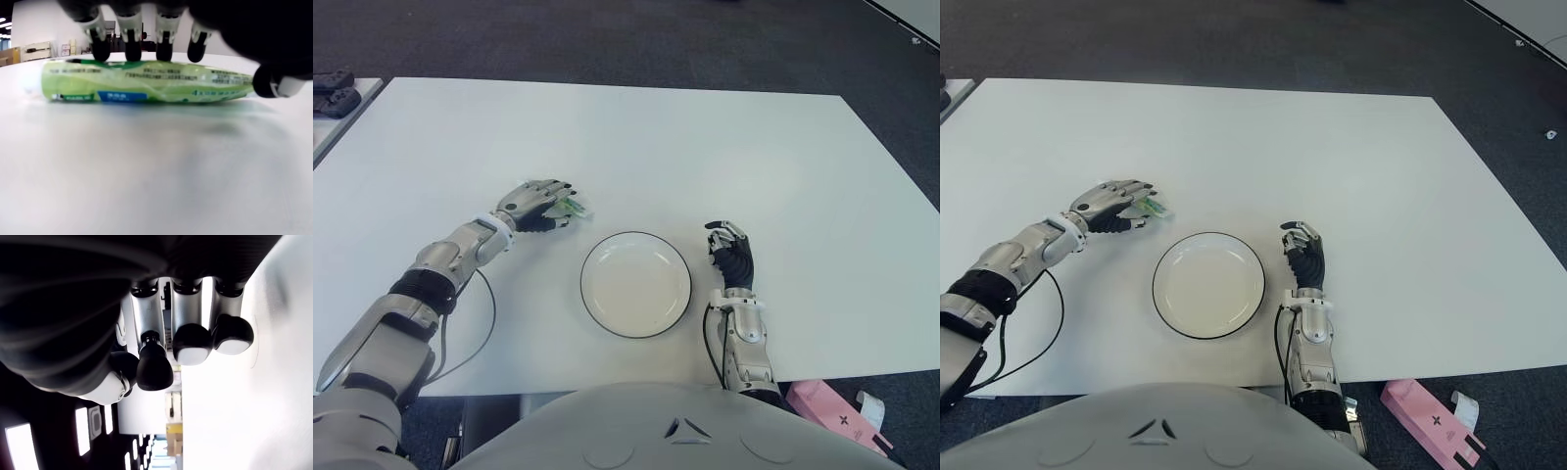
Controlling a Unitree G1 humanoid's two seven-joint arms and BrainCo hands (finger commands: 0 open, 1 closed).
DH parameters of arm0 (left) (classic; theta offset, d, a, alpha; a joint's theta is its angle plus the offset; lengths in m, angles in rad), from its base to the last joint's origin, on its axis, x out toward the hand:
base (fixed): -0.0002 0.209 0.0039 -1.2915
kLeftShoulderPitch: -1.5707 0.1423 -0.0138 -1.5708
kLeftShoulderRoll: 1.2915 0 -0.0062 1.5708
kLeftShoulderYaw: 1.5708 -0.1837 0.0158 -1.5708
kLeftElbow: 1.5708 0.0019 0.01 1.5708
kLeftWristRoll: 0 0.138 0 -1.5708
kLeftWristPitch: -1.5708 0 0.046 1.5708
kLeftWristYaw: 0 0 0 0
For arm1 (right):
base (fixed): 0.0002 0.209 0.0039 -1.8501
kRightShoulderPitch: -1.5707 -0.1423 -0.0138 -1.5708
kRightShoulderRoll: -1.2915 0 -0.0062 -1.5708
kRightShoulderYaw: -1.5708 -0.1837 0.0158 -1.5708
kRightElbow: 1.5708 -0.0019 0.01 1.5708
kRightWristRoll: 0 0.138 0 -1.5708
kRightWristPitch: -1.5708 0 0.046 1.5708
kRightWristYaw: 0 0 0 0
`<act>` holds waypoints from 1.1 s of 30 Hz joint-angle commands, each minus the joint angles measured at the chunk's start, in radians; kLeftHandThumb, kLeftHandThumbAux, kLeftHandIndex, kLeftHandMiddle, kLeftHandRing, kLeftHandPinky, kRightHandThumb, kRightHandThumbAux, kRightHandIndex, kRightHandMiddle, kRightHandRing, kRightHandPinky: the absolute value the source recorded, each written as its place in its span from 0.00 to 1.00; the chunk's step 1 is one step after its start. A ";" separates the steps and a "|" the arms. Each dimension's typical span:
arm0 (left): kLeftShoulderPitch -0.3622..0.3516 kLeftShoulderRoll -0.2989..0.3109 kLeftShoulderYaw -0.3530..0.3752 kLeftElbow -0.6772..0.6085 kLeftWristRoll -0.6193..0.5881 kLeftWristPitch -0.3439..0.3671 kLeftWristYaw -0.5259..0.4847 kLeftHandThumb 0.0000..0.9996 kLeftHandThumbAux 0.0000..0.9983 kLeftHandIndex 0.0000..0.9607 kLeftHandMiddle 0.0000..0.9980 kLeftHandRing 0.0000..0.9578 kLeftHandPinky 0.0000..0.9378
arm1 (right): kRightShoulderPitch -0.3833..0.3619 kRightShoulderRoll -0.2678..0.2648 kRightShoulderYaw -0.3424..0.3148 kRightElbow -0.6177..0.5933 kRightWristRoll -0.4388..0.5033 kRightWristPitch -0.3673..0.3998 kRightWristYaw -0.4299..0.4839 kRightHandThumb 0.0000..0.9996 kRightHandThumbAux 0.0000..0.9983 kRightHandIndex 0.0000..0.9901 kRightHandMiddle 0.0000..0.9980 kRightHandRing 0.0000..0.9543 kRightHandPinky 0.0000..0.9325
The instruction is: Put the toothpaste on the table into the plate.
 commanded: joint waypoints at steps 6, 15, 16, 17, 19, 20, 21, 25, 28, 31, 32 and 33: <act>-0.026 -0.017 -0.045 0.062 0.021 0.011 0.024 0.53 0.21 0.00 0.00 0.00 0.09 | 0.017 0.000 -0.003 -0.013 0.006 0.027 0.003 0.70 0.73 0.44 0.92 0.93 0.94; -0.035 -0.013 -0.066 0.085 0.016 0.006 0.033 0.54 0.23 0.00 0.00 0.00 0.12 | 0.014 -0.002 -0.005 -0.007 0.003 0.026 0.004 0.70 0.73 0.44 0.90 0.92 0.93; -0.036 -0.012 -0.067 0.087 0.016 0.005 0.034 0.54 0.23 0.00 0.00 0.00 0.12 | 0.014 -0.002 -0.005 -0.006 0.002 0.026 0.003 0.70 0.73 0.44 0.90 0.92 0.93; -0.038 -0.012 -0.069 0.090 0.016 0.003 0.034 0.54 0.24 0.00 0.00 0.00 0.12 | 0.013 -0.002 -0.005 -0.005 0.001 0.026 0.002 0.70 0.73 0.44 0.90 0.92 0.93; -0.042 -0.009 -0.074 0.095 0.018 -0.003 0.029 0.55 0.24 0.00 0.00 0.01 0.14 | 0.012 -0.001 -0.004 -0.004 -0.002 0.023 0.000 0.70 0.73 0.44 0.91 0.92 0.93; -0.046 -0.007 -0.078 0.097 0.021 -0.006 0.025 0.55 0.24 0.00 0.00 0.01 0.14 | 0.011 -0.001 -0.004 -0.003 -0.002 0.019 0.001 0.70 0.73 0.44 0.91 0.92 0.94; -0.048 -0.005 -0.081 0.099 0.023 -0.009 0.023 0.56 0.25 0.00 0.00 0.02 0.15 | 0.011 -0.002 -0.004 -0.002 -0.002 0.017 0.002 0.70 0.73 0.44 0.91 0.92 0.94; -0.062 0.005 -0.103 0.108 0.040 -0.021 0.006 0.56 0.25 0.00 0.02 0.04 0.16 | 0.008 -0.002 -0.004 0.003 -0.002 0.011 0.003 0.70 0.73 0.44 0.91 0.93 0.94; -0.073 0.011 -0.121 0.117 0.050 -0.027 -0.001 0.55 0.25 0.00 0.03 0.06 0.17 | 0.005 0.000 -0.004 0.006 -0.002 0.010 0.000 0.70 0.73 0.44 0.92 0.93 0.94; -0.087 0.019 -0.143 0.131 0.064 -0.040 -0.011 0.55 0.25 0.00 0.06 0.09 0.18 | 0.003 0.002 -0.004 0.009 -0.002 0.007 -0.001 0.70 0.73 0.44 0.92 0.93 0.94; -0.092 0.021 -0.151 0.135 0.068 -0.047 -0.015 0.55 0.25 0.00 0.07 0.09 0.18 | 0.003 0.001 -0.004 0.009 -0.002 0.006 0.000 0.70 0.73 0.44 0.92 0.93 0.94; -0.096 0.023 -0.156 0.139 0.069 -0.051 -0.018 0.56 0.26 0.00 0.08 0.10 0.19 | 0.002 0.001 -0.004 0.010 -0.002 0.005 0.001 0.70 0.73 0.44 0.92 0.93 0.94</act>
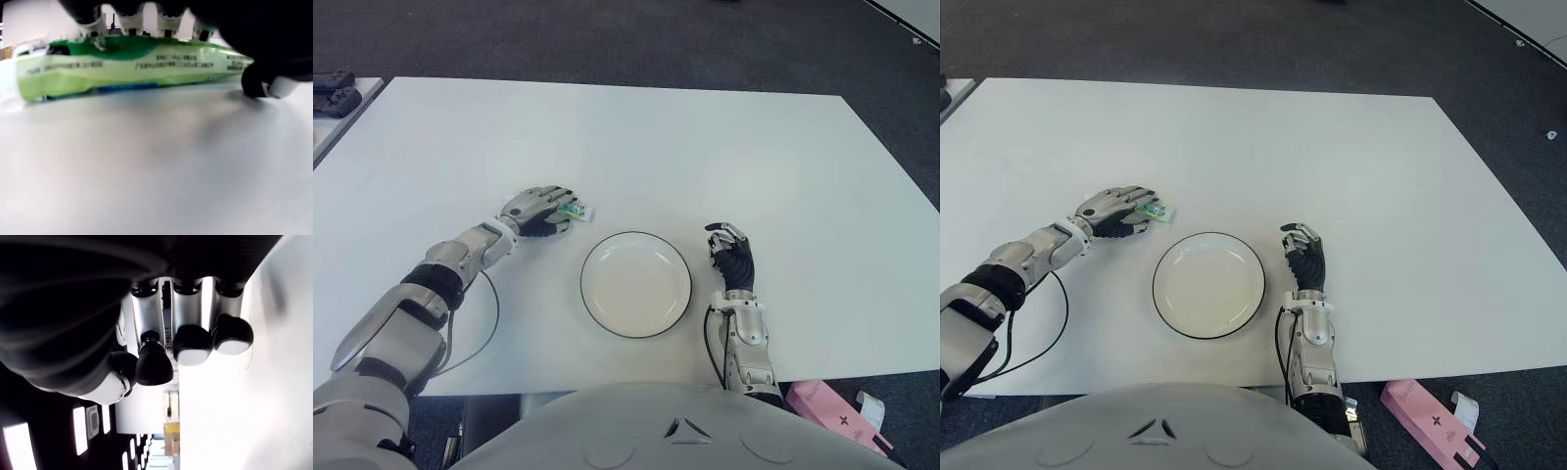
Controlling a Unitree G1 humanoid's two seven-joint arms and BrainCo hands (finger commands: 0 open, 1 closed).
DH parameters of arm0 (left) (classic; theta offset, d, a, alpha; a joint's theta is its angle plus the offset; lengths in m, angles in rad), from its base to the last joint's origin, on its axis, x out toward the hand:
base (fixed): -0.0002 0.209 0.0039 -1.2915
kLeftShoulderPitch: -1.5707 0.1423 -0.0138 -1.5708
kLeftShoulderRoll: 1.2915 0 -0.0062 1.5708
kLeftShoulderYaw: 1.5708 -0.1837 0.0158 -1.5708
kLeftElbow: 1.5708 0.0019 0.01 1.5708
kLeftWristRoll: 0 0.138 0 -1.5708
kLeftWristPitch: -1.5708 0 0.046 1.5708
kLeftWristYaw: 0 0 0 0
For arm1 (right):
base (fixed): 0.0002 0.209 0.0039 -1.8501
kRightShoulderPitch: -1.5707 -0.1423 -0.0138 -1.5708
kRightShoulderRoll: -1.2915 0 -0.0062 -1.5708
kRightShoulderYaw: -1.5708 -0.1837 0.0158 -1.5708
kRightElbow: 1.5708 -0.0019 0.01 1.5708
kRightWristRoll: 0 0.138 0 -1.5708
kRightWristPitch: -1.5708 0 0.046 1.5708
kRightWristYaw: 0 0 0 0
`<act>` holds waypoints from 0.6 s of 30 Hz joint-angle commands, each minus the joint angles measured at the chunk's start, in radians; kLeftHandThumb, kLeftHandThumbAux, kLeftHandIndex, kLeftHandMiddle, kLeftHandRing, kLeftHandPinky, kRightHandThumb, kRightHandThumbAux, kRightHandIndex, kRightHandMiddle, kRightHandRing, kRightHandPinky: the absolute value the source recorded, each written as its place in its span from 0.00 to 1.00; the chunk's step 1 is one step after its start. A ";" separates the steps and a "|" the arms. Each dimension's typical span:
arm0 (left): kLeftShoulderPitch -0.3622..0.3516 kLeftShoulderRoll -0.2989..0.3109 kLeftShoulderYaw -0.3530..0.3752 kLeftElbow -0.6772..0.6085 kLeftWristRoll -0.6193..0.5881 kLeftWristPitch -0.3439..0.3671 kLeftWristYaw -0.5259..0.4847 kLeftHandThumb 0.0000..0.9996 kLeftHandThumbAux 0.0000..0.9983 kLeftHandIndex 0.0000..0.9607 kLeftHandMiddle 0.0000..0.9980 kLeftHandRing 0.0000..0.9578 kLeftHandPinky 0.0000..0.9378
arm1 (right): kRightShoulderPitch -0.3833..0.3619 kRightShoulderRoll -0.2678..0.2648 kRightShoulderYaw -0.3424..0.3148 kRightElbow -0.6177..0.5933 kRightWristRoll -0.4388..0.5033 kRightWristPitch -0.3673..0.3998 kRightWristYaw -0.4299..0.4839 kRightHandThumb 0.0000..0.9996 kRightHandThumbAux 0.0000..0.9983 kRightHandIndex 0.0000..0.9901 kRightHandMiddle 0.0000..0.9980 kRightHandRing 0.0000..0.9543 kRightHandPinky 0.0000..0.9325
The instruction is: Put the toothpaste on the table into the plate.
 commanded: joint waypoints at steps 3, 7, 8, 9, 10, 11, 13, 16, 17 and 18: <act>-0.026 0.019 -0.055 0.045 0.045 -0.034 -0.044 0.57 0.26 0.01 0.10 0.12 0.20 | -0.007 0.007 -0.002 0.010 0.001 -0.002 -0.006 0.70 0.73 0.44 0.92 0.93 0.94; -0.039 0.031 -0.069 0.043 0.046 -0.054 -0.056 0.57 0.27 0.01 0.12 0.15 0.23 | -0.010 0.009 -0.002 0.013 0.001 -0.002 -0.008 0.70 0.73 0.44 0.92 0.93 0.95; -0.042 0.035 -0.072 0.039 0.045 -0.059 -0.060 0.57 0.26 0.02 0.13 0.16 0.25 | -0.011 0.010 -0.002 0.013 0.001 0.000 -0.009 0.70 0.73 0.44 0.92 0.93 0.95; -0.044 0.040 -0.073 0.032 0.043 -0.064 -0.066 0.56 0.26 0.02 0.14 0.17 0.26 | -0.011 0.011 -0.002 0.011 0.000 0.002 -0.011 0.70 0.73 0.44 0.92 0.93 0.95; -0.046 0.042 -0.074 0.030 0.042 -0.066 -0.069 0.56 0.26 0.02 0.15 0.18 0.27 | -0.011 0.012 -0.001 0.010 -0.001 0.003 -0.013 0.70 0.73 0.44 0.92 0.93 0.95; -0.047 0.043 -0.075 0.031 0.043 -0.067 -0.069 0.56 0.26 0.02 0.15 0.18 0.27 | -0.011 0.012 -0.001 0.008 -0.001 0.005 -0.015 0.70 0.73 0.44 0.92 0.93 0.95; -0.049 0.045 -0.078 0.033 0.044 -0.067 -0.069 0.56 0.26 0.03 0.16 0.19 0.28 | -0.010 0.013 0.000 0.003 -0.003 0.009 -0.018 0.70 0.73 0.44 0.92 0.93 0.95; -0.050 0.048 -0.076 0.033 0.042 -0.069 -0.071 0.57 0.26 0.05 0.18 0.21 0.31 | -0.011 0.014 0.001 0.001 -0.005 0.012 -0.024 0.71 0.72 0.44 0.92 0.93 0.95; -0.049 0.049 -0.075 0.033 0.040 -0.069 -0.071 0.57 0.26 0.05 0.18 0.22 0.32 | -0.011 0.014 0.002 0.002 -0.006 0.012 -0.026 0.71 0.72 0.44 0.92 0.93 0.95; -0.049 0.049 -0.074 0.033 0.039 -0.069 -0.071 0.58 0.26 0.06 0.19 0.22 0.33 | -0.012 0.014 0.002 0.002 -0.007 0.012 -0.028 0.71 0.72 0.44 0.92 0.93 0.95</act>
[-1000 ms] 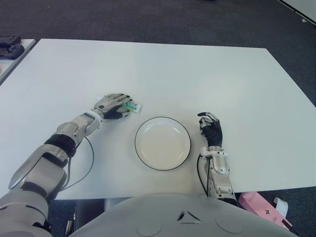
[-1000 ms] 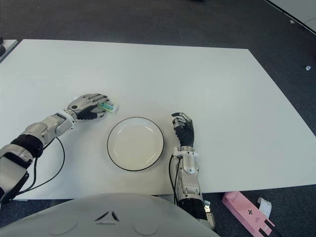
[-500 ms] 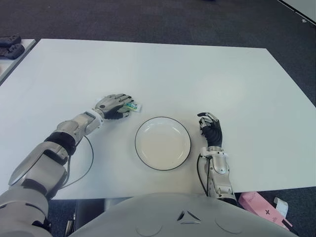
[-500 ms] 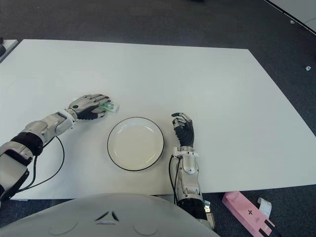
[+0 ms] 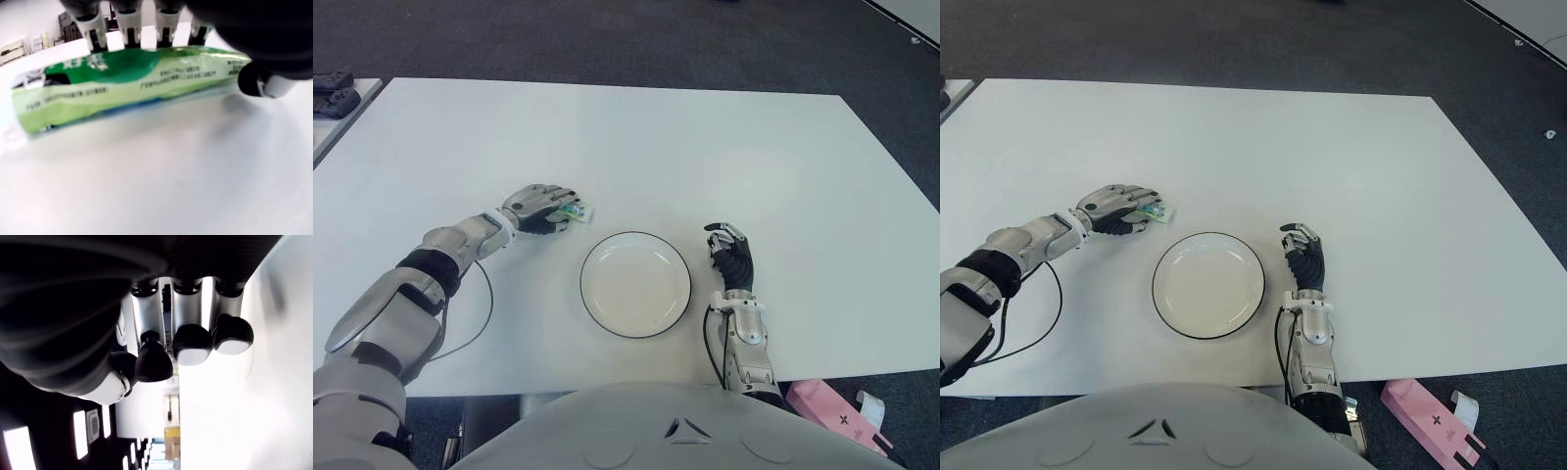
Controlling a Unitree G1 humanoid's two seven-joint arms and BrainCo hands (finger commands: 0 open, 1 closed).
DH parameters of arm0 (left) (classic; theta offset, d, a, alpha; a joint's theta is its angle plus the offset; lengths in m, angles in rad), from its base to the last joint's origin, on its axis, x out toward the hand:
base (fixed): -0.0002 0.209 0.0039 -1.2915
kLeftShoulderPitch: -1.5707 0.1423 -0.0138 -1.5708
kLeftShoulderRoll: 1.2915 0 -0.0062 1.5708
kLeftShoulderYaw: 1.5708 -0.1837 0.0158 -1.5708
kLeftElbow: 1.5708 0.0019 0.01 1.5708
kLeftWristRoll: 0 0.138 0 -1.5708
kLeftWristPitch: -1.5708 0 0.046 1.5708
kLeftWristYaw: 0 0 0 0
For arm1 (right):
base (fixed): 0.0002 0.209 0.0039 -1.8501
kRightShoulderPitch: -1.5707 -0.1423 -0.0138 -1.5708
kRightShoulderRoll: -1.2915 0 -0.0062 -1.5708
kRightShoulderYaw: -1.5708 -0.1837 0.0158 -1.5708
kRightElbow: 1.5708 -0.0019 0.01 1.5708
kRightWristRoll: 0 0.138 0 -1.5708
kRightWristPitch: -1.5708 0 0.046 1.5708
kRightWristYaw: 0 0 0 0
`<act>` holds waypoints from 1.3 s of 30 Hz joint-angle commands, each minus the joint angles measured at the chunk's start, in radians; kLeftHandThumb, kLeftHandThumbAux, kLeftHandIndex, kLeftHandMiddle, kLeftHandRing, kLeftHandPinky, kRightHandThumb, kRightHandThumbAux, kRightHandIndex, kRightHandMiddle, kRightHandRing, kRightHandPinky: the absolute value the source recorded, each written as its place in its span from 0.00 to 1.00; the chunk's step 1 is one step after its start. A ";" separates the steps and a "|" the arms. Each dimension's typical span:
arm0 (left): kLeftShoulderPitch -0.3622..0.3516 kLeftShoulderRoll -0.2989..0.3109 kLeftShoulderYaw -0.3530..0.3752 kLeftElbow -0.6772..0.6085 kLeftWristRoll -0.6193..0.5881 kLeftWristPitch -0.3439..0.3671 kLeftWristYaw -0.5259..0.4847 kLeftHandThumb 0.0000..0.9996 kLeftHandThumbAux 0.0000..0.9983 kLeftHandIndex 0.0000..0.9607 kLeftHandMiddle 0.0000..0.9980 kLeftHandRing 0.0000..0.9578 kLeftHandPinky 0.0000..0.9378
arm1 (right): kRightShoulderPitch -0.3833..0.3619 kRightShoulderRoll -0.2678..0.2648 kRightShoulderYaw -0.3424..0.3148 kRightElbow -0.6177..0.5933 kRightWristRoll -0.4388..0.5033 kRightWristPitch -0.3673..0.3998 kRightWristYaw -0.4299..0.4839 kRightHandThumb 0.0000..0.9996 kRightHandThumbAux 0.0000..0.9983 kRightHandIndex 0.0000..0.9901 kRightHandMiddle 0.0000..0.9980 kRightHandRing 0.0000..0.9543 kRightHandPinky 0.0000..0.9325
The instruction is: Put the toothpaste on the table into the plate.
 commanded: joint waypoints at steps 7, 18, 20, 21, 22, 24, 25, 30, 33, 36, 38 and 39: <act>0.020 0.010 0.002 0.015 -0.009 -0.007 -0.045 0.74 0.33 0.26 0.29 0.35 0.52 | -0.009 0.006 0.002 0.009 0.002 0.001 -0.005 0.71 0.72 0.44 0.92 0.94 0.95; 0.032 0.017 0.015 0.016 -0.016 0.006 0.011 0.84 0.63 0.43 0.53 0.71 0.77 | -0.012 0.011 0.001 0.013 0.004 -0.001 -0.009 0.71 0.72 0.44 0.92 0.93 0.95; 0.036 0.016 0.017 0.019 -0.012 0.016 0.037 0.85 0.64 0.43 0.53 0.74 0.80 | -0.012 0.011 0.002 0.016 0.006 -0.011 -0.005 0.71 0.72 0.44 0.92 0.94 0.95; 0.036 0.015 0.016 0.021 -0.011 0.020 0.046 0.85 0.65 0.43 0.53 0.76 0.81 | -0.013 0.011 0.002 0.018 0.007 -0.014 -0.004 0.71 0.72 0.44 0.92 0.94 0.95; 0.037 0.014 0.016 0.023 -0.010 0.022 0.053 0.85 0.65 0.42 0.54 0.77 0.82 | -0.013 0.011 0.002 0.019 0.008 -0.017 -0.003 0.71 0.72 0.44 0.92 0.94 0.95; 0.038 0.012 0.016 0.026 -0.009 0.029 0.071 0.85 0.66 0.42 0.53 0.79 0.82 | -0.015 0.010 0.001 0.022 0.009 -0.022 -0.002 0.71 0.72 0.44 0.92 0.94 0.95; 0.038 0.011 0.015 0.028 -0.009 0.032 0.079 0.85 0.66 0.42 0.54 0.80 0.82 | -0.015 0.011 0.001 0.022 0.008 -0.021 -0.003 0.71 0.72 0.44 0.92 0.94 0.95; 0.037 0.007 0.012 0.039 -0.011 0.035 0.103 0.85 0.67 0.42 0.54 0.83 0.83 | -0.017 0.013 -0.001 0.021 0.006 -0.014 -0.011 0.71 0.72 0.44 0.92 0.94 0.95; 0.034 0.005 0.011 0.046 -0.012 0.034 0.106 0.85 0.67 0.42 0.54 0.84 0.83 | -0.019 0.012 0.000 0.023 0.005 -0.016 -0.011 0.71 0.72 0.44 0.92 0.94 0.95; 0.033 0.001 0.013 0.055 -0.017 0.032 0.112 0.85 0.67 0.42 0.54 0.84 0.83 | -0.020 0.011 0.000 0.025 0.006 -0.021 -0.008 0.71 0.72 0.44 0.92 0.94 0.95; 0.031 -0.001 0.014 0.061 -0.020 0.030 0.114 0.85 0.67 0.42 0.54 0.85 0.83 | -0.021 0.010 0.000 0.027 0.007 -0.023 -0.007 0.71 0.72 0.44 0.92 0.93 0.95; 0.031 -0.002 0.015 0.063 -0.021 0.029 0.115 0.85 0.67 0.41 0.54 0.85 0.83 | -0.022 0.010 0.000 0.028 0.007 -0.024 -0.006 0.71 0.72 0.44 0.92 0.93 0.95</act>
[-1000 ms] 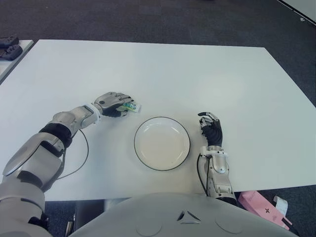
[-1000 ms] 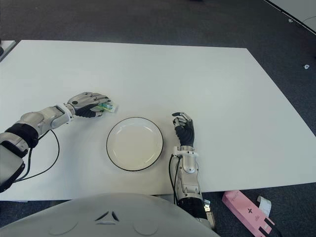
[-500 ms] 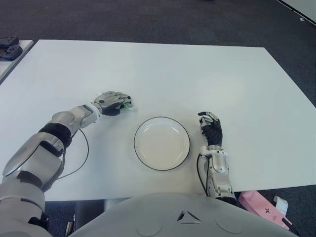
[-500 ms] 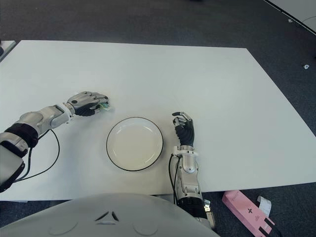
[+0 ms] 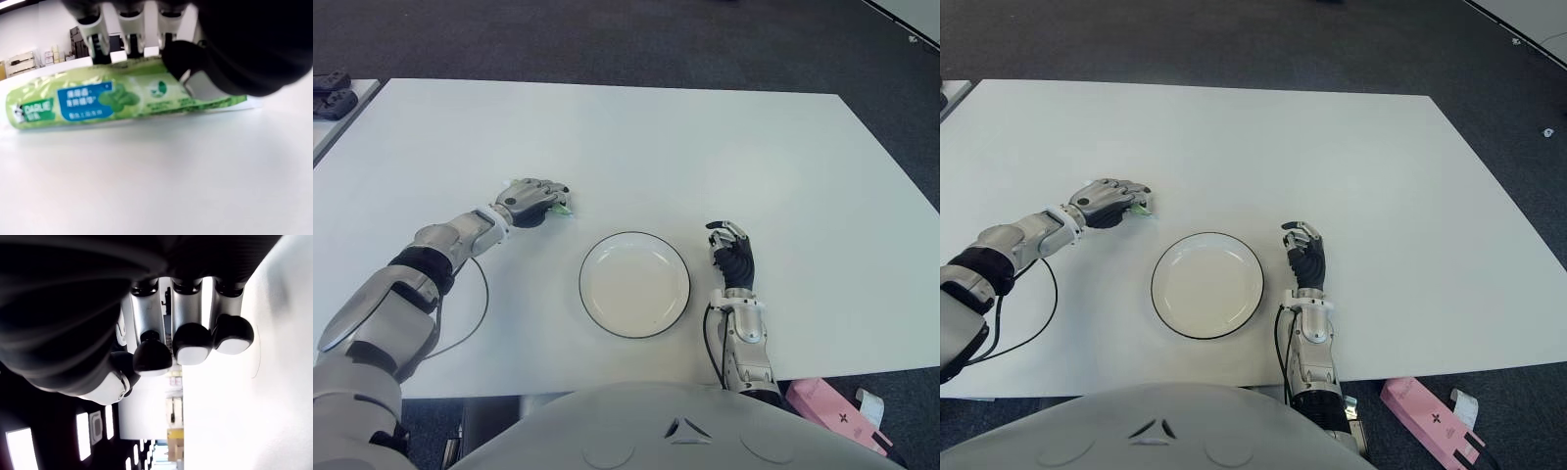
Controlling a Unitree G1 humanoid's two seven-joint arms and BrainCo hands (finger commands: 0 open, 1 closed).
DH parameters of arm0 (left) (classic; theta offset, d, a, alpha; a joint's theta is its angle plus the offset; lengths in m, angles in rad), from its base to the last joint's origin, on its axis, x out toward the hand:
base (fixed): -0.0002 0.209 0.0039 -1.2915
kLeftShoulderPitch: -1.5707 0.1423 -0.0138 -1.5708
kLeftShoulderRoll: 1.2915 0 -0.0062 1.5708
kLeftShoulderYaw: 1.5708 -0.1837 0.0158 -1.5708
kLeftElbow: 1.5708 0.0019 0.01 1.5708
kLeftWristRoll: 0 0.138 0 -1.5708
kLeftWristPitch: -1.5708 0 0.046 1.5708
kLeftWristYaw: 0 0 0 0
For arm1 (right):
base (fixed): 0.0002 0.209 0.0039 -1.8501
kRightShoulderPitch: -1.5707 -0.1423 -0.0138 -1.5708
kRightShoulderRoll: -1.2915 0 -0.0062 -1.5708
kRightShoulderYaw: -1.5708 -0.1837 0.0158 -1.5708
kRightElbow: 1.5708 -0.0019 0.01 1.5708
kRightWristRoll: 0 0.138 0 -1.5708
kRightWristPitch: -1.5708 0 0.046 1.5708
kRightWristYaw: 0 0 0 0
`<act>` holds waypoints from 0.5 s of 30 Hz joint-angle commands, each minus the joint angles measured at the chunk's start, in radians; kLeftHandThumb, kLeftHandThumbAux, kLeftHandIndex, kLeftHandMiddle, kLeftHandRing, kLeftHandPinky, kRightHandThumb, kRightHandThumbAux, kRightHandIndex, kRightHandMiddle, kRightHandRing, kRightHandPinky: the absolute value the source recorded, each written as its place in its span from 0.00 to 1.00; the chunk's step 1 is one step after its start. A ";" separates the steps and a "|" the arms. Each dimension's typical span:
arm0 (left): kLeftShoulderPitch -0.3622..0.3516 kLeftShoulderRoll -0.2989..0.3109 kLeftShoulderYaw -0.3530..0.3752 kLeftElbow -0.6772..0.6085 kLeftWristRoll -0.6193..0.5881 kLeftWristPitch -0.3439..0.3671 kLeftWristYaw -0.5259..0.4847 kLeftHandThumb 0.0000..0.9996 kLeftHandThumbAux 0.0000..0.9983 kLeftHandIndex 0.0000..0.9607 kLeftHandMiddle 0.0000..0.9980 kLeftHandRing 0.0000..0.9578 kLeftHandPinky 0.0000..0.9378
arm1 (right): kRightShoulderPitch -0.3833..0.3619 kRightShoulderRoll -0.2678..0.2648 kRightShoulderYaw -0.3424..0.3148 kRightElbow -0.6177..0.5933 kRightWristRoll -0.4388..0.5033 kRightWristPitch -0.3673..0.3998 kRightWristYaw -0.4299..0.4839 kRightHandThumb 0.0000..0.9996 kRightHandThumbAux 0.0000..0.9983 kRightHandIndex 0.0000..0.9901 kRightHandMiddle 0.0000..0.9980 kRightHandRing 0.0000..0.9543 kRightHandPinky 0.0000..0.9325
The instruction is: Put the toothpaste on the table into the plate.
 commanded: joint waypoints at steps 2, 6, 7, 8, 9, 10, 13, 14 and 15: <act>0.017 -0.004 -0.003 0.033 0.008 0.007 -0.001 0.85 0.67 0.41 0.54 0.85 0.83 | -0.013 0.010 -0.001 0.019 0.005 -0.009 0.001 0.71 0.72 0.44 0.92 0.93 0.95; 0.014 -0.009 -0.001 0.046 0.003 0.005 0.005 0.85 0.67 0.41 0.54 0.85 0.84 | -0.014 0.010 -0.002 0.023 0.007 -0.015 0.002 0.71 0.72 0.44 0.92 0.93 0.95; 0.014 -0.010 -0.001 0.050 0.003 0.005 0.008 0.85 0.67 0.41 0.54 0.86 0.84 | -0.014 0.010 -0.002 0.024 0.008 -0.017 0.003 0.71 0.72 0.44 0.92 0.93 0.95; 0.012 -0.011 -0.001 0.054 0.002 0.005 0.010 0.85 0.67 0.41 0.54 0.86 0.84 | -0.016 0.010 -0.003 0.026 0.009 -0.017 0.004 0.71 0.72 0.44 0.92 0.93 0.95; 0.011 -0.013 0.000 0.057 0.001 0.005 0.013 0.85 0.67 0.41 0.54 0.86 0.84 | -0.017 0.009 -0.003 0.028 0.011 -0.018 0.005 0.71 0.72 0.44 0.92 0.94 0.95; 0.011 -0.015 0.000 0.061 0.000 0.005 0.016 0.85 0.67 0.41 0.54 0.86 0.84 | -0.018 0.009 -0.004 0.030 0.012 -0.019 0.006 0.71 0.72 0.44 0.92 0.94 0.95; 0.009 -0.019 0.004 0.071 -0.007 0.006 0.027 0.85 0.67 0.41 0.54 0.86 0.84 | -0.021 0.010 -0.005 0.035 0.014 -0.023 0.006 0.71 0.72 0.44 0.92 0.94 0.95; 0.008 -0.020 0.006 0.073 -0.009 0.006 0.031 0.85 0.67 0.41 0.54 0.86 0.84 | -0.022 0.010 -0.005 0.036 0.014 -0.024 0.006 0.71 0.72 0.44 0.92 0.94 0.95; 0.008 -0.016 0.014 0.068 -0.019 0.002 0.030 0.85 0.67 0.41 0.54 0.86 0.84 | -0.023 0.010 -0.005 0.040 0.015 -0.029 0.008 0.71 0.72 0.44 0.92 0.94 0.95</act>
